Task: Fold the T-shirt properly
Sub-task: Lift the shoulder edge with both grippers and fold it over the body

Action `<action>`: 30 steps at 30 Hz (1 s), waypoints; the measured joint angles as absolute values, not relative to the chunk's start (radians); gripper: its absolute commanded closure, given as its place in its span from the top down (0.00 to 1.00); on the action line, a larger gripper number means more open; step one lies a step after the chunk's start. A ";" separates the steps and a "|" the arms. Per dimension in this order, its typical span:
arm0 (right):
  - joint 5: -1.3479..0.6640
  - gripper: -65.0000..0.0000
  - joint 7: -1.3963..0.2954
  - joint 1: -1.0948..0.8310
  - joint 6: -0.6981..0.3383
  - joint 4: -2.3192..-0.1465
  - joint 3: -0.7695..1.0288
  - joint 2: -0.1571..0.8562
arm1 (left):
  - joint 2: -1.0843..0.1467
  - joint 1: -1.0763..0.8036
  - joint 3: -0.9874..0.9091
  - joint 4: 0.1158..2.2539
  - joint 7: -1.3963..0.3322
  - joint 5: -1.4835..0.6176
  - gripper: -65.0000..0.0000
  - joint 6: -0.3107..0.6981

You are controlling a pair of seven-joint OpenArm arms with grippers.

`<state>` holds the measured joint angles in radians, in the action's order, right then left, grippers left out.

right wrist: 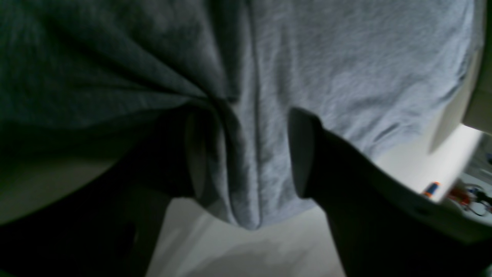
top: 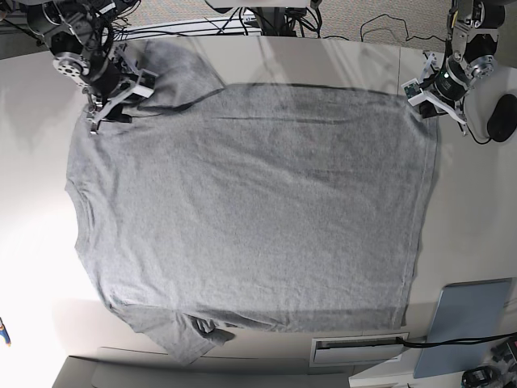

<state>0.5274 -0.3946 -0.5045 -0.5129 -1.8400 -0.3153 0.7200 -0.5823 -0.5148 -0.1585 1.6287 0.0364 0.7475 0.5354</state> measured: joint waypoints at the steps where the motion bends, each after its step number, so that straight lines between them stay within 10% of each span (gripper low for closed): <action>1: 0.535 0.34 -0.403 -0.501 -0.513 -1.840 -0.326 0.720 | -0.582 -0.515 -0.159 1.629 0.036 0.748 0.00 0.535; 6: 0.553 0.00 -0.475 -0.498 -0.519 -1.837 -0.347 0.712 | -0.582 -0.515 -0.159 1.629 0.040 0.748 0.00 0.535; 30: 0.530 0.00 -0.775 -0.808 -0.435 -2.087 -0.278 0.729 | -0.571 -0.850 -0.367 1.842 -0.108 0.300 0.00 0.637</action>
<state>0.5297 -0.7746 -0.8082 -0.4355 -2.0872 -0.2779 0.7288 -0.5709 -0.8505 -0.3672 1.8420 -0.1078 0.3004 0.6373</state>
